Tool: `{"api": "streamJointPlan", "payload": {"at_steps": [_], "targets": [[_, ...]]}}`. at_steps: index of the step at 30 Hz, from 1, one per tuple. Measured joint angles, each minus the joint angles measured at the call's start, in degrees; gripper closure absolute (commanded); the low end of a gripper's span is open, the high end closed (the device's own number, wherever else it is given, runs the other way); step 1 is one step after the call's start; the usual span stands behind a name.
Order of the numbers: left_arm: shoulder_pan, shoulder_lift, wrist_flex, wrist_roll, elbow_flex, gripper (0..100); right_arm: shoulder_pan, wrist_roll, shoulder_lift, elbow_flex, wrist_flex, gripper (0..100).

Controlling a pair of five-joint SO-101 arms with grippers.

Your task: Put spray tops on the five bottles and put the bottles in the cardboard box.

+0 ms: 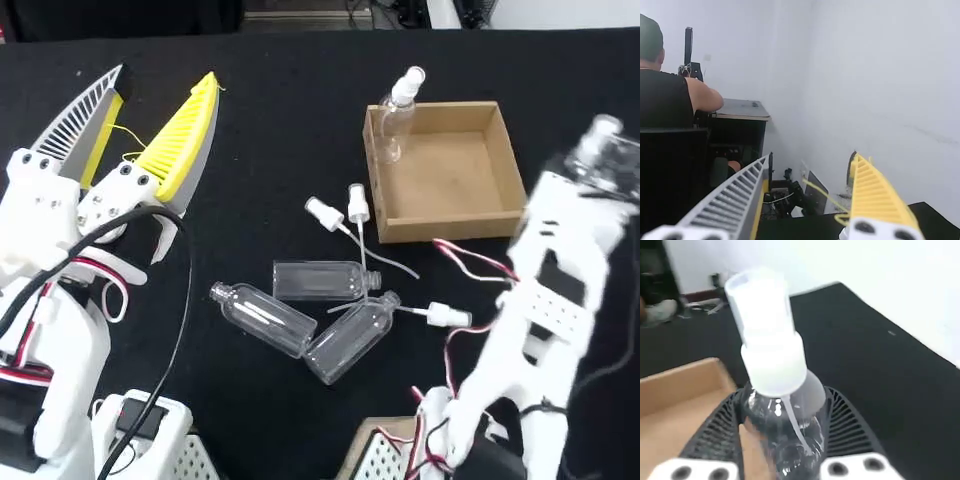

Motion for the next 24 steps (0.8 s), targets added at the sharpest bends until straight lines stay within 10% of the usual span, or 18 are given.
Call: {"api": "streamJointPlan", "payload": {"at_steps": [24], "targets": [[-13.54, 0.00, -3.43, 0.00, 0.00, 75, -16.88, -13.01, 29.98, -23.82, 0.09, 98.7]]}}
